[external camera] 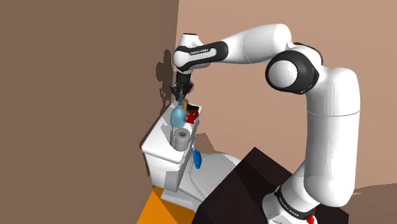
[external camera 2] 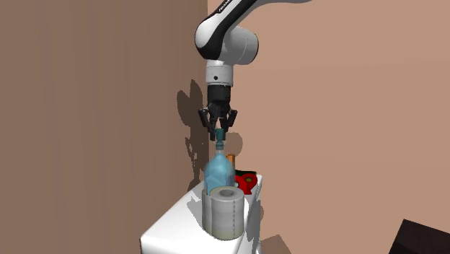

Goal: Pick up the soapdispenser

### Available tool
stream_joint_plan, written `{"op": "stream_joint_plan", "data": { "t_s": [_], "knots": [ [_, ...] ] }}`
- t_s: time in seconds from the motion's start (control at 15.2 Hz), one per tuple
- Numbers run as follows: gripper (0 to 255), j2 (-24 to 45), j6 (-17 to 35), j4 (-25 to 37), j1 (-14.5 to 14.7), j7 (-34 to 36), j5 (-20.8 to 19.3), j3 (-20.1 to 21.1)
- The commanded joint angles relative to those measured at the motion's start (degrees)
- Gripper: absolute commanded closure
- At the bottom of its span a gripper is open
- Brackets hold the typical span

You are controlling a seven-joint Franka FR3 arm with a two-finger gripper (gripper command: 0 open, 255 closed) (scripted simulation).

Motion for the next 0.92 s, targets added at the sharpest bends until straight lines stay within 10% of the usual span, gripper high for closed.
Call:
{"op": "stream_joint_plan", "data": {
  "t_s": [0.0, 0.86],
  "knots": [
    [255, -0.5, -1.2, 0.7, 0.1, 0.1, -0.1, 0.0],
    [255, -2.9, -8.5, 5.7, 0.0, 0.6, -0.3, -0.1]
  ]
}}
